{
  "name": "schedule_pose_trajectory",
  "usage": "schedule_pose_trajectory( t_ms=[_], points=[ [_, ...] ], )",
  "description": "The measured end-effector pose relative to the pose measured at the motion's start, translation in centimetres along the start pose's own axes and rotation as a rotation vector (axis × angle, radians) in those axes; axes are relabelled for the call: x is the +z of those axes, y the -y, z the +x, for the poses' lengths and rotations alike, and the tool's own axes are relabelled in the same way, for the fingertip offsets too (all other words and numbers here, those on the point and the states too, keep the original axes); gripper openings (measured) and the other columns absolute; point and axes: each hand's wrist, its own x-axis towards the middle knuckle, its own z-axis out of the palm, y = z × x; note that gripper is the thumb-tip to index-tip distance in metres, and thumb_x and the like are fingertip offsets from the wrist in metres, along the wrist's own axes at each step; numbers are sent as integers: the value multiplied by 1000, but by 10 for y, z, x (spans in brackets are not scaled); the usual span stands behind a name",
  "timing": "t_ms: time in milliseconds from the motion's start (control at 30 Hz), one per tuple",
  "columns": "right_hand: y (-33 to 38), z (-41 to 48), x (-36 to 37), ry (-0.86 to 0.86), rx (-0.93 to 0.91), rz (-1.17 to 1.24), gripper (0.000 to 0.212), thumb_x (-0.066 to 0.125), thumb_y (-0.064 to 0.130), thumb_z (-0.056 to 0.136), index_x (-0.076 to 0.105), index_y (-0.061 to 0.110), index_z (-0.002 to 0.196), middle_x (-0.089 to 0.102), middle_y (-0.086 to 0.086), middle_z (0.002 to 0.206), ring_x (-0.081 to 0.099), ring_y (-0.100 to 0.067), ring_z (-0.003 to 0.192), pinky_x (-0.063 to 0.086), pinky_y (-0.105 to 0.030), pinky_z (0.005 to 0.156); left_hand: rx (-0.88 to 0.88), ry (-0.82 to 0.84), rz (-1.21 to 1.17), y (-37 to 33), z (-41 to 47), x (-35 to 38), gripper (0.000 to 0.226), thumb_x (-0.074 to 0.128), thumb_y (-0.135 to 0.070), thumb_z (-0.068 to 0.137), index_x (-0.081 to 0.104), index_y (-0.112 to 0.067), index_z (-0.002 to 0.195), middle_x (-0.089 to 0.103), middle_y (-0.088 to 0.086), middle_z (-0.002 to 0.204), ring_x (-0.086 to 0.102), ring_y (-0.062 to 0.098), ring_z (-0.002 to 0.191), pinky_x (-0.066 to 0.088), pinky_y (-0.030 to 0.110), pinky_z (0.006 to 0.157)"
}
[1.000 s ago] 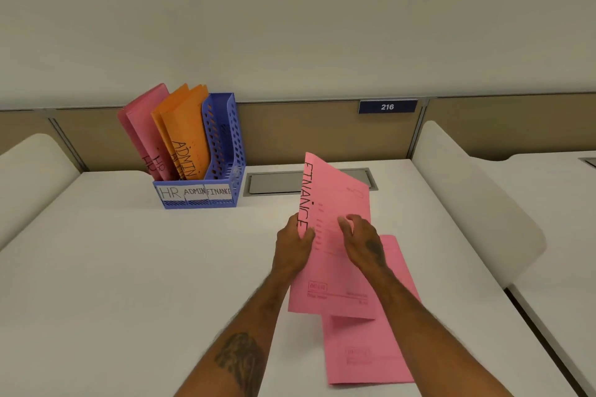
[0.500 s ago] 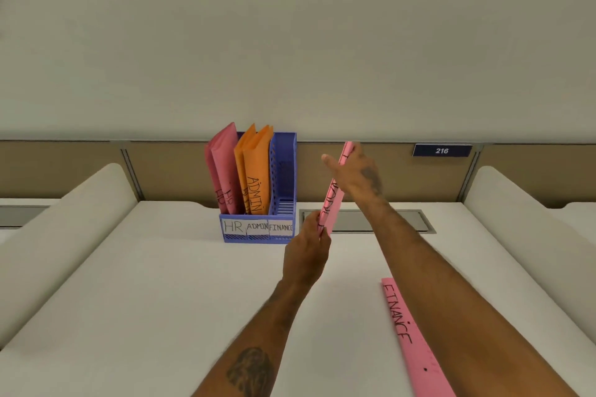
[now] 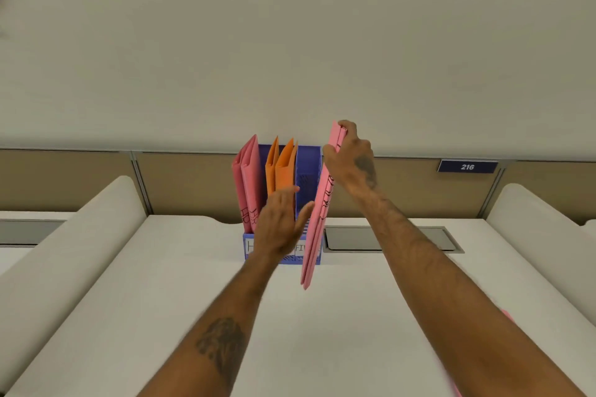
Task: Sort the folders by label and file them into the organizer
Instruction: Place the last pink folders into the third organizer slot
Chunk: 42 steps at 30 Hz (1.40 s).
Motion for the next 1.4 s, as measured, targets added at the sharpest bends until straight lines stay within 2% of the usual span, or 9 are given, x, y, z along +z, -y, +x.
schedule_pose_trajectory(
  t_ms=[67,167,367,600,733,867,1000,1167,1400],
  points=[
    [4,11,7,-21,-82,-4,49,54,23,94,38,13,138,67,-14,98,60,-24,66,54,-30,59,97,-34,154,17,32,-7,65,61,-42,92,39,-10,144,41,14,150,33,20,133,32,40,111],
    [4,26,23,-56,-185,11,50,51,24,93,37,11,139,67,-16,104,64,-27,68,60,-37,66,13,213,358,49,73,-11,92,64,-43,88,7,-18,157,4,12,165,2,26,152,9,47,121],
    [-8,48,57,-142,-275,30,58,43,29,87,39,6,140,70,-16,95,64,-23,62,61,-39,62,-26,474,454,82,109,8,104,64,-43,88,-13,-28,155,-21,2,164,-18,23,151,5,61,120],
    [-34,52,98,-129,-290,52,62,36,39,92,36,6,145,65,-22,118,71,-34,84,62,-44,71,-34,470,437,102,103,28,103,66,-40,88,-10,-27,156,-19,3,164,-18,23,151,3,53,122],
    [-45,48,121,-122,-269,51,56,43,26,93,38,5,145,66,-21,116,70,-32,76,62,-40,66,-24,429,416,108,101,34,98,64,-34,90,-8,-27,156,-17,2,165,-17,22,151,3,50,122],
    [-58,40,145,-87,-277,16,61,32,37,91,37,9,145,70,-18,105,64,-26,59,59,-34,56,-20,409,396,110,100,36,97,64,-30,90,-6,-28,157,-15,1,165,-16,21,151,1,48,121],
    [-72,37,159,-19,-206,-11,68,26,45,89,33,13,148,68,-20,103,67,-33,72,58,-36,62,-26,397,397,112,99,37,96,62,-29,91,-7,-28,156,-15,0,165,-16,20,151,-1,47,121],
    [-79,36,168,167,-122,-2,58,34,37,97,24,19,151,51,-15,139,64,-31,106,60,-46,81,-19,402,406,114,99,39,94,60,-29,92,-9,-27,156,-16,1,165,-17,20,151,-1,48,121],
    [-83,29,169,336,2,-20,52,35,31,105,19,18,153,50,-18,137,63,-28,102,57,-49,85,-16,428,394,109,98,33,93,59,-27,92,-8,-24,157,-16,3,165,-16,22,151,0,48,123]
  ],
)
